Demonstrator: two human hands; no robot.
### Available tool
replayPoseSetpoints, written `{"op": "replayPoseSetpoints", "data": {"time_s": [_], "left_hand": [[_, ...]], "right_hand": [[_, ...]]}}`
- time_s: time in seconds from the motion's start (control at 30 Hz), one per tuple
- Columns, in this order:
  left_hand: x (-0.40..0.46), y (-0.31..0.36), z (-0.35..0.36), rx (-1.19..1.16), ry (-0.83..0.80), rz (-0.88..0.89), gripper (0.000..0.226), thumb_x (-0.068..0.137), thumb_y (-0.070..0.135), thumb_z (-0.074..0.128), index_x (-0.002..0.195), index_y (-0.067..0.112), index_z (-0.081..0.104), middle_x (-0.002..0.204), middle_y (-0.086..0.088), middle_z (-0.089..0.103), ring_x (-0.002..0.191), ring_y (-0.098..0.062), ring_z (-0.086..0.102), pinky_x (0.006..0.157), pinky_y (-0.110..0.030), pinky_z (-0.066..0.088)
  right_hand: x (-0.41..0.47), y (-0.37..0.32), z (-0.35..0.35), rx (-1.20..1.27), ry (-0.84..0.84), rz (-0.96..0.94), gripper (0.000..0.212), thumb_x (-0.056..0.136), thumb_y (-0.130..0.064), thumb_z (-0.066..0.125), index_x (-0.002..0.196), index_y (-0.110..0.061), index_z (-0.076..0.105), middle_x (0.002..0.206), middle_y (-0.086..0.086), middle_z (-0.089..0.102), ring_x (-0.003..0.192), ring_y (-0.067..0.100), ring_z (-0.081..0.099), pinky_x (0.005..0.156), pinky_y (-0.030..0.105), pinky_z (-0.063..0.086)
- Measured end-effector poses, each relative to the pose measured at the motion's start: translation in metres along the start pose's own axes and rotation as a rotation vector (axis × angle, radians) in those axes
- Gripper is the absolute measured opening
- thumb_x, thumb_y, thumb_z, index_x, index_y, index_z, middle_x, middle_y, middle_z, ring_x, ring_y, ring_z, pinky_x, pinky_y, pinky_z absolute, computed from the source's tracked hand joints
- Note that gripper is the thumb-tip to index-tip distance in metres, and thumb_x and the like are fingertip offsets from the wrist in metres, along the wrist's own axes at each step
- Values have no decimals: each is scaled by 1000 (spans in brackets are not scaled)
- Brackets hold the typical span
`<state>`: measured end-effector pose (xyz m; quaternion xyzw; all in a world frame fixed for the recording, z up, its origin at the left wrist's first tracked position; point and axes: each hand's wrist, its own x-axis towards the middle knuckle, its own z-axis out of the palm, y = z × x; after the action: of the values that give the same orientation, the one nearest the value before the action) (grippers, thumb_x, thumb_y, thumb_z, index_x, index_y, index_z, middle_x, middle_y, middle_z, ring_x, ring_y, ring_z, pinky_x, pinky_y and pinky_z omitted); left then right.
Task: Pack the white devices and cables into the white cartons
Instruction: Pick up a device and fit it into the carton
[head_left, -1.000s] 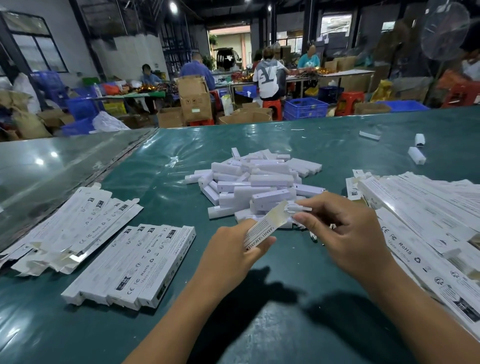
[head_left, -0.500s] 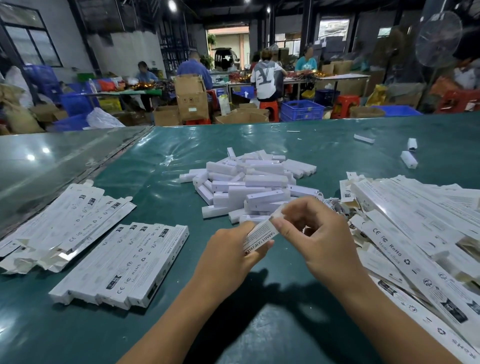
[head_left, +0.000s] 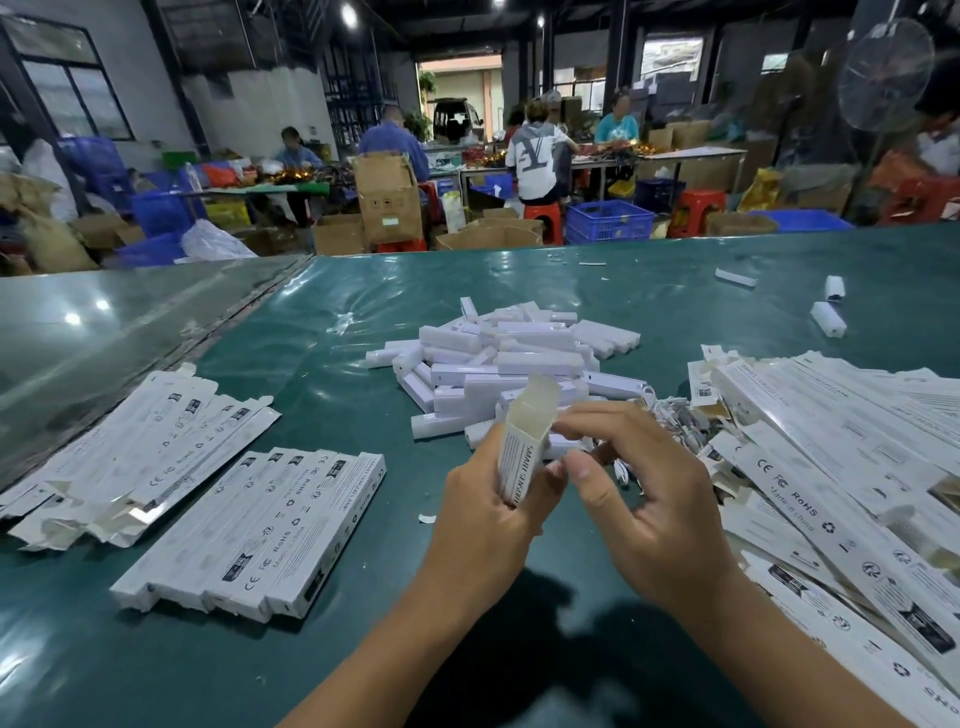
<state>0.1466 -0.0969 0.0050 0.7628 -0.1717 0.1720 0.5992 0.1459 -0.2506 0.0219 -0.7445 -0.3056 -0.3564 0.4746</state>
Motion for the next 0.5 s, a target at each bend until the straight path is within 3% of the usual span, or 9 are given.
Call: {"op": "replayPoseSetpoints", "data": {"time_s": [0.07, 0.2, 0.27, 0.33, 0.4, 0.5], "left_hand": [[-1, -2, 5, -84, -50, -30, 16, 84, 51, 65, 100, 46, 65, 73, 10, 64, 59, -8, 59, 51, -20, 49], [-1, -4, 6, -112, -66, -50, 23, 82, 48, 65, 104, 40, 62, 81, 8, 69, 64, -9, 60, 55, -24, 50], [-3, -5, 4, -72, -121, -19, 30, 85, 43, 66, 111, 43, 51, 83, 11, 65, 66, -8, 58, 60, -26, 50], [-5, -4, 2, -46, -194, 35, 54, 88, 36, 63, 130, 46, 32, 104, 14, 62, 82, -7, 64, 70, -28, 53], [-7, -2, 0, -28, -173, 137, 63, 94, 32, 58, 141, 44, 18, 128, 10, 55, 105, -18, 66, 85, -36, 56], [-5, 0, -3, 23, -95, 279, 50, 101, 34, 54, 143, 40, 27, 126, 4, 58, 100, -26, 65, 86, -46, 54]], "right_hand": [[-3, -1, 1, -6, 22, -8, 26, 96, -24, 56, 120, -17, 65, 111, -6, 68, 104, 10, 65, 80, 23, 53], [-6, 0, 0, -78, 26, -87, 29, 96, -22, 55, 121, -13, 65, 108, -1, 70, 98, 14, 67, 80, 27, 54], [-5, 1, 1, -124, 0, -111, 28, 96, -21, 55, 116, -9, 68, 106, 1, 69, 97, 15, 65, 81, 27, 53], [-3, 2, -2, -114, 17, -79, 26, 97, -22, 54, 110, -6, 70, 102, 1, 70, 95, 17, 66, 77, 29, 53], [0, 3, -4, -70, 36, -43, 24, 99, -22, 53, 106, -8, 72, 101, -1, 71, 96, 16, 67, 79, 28, 52], [2, 2, -5, 31, 69, 48, 24, 99, -23, 53, 103, -15, 74, 102, -9, 72, 97, 12, 68, 80, 22, 50]]}}
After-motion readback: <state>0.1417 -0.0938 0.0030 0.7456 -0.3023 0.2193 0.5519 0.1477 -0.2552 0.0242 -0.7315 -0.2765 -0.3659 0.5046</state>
